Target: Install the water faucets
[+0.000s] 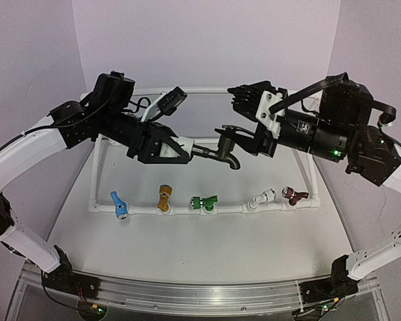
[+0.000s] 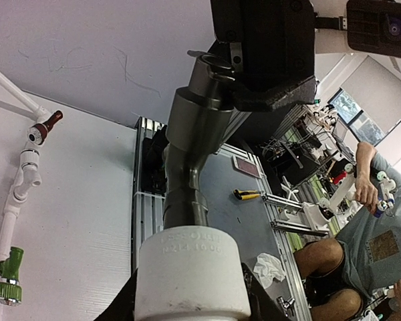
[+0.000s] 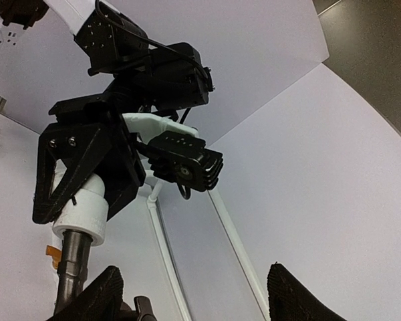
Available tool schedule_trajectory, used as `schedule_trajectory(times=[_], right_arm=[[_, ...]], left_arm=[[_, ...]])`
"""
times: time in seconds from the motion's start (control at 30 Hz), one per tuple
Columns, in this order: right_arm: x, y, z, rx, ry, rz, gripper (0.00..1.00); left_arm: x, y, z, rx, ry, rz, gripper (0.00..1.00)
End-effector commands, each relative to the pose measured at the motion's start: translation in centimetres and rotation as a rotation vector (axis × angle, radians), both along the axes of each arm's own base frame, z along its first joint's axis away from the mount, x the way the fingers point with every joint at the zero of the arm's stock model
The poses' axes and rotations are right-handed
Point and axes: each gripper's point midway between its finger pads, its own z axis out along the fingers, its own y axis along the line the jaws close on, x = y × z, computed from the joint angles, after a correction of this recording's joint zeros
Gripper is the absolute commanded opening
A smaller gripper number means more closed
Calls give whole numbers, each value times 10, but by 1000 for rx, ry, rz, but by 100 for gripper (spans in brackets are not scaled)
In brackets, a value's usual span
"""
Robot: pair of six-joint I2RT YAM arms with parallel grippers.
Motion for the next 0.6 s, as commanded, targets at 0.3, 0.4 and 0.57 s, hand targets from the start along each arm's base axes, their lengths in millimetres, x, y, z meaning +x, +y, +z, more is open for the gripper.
schedule_trajectory(times=[0.3,0.4,0.57], right_arm=[[29,-11,-21,-34,127,-60,71],[34,-12,-13,2,194,-28,71],[29,-8,-24,-34,319,48,71]], left_arm=[[-51,27,51,-201,-182,-176,0],[-51,27,49,-192,-204,-171,0],[-52,28,47,-197,-246,-154,0]])
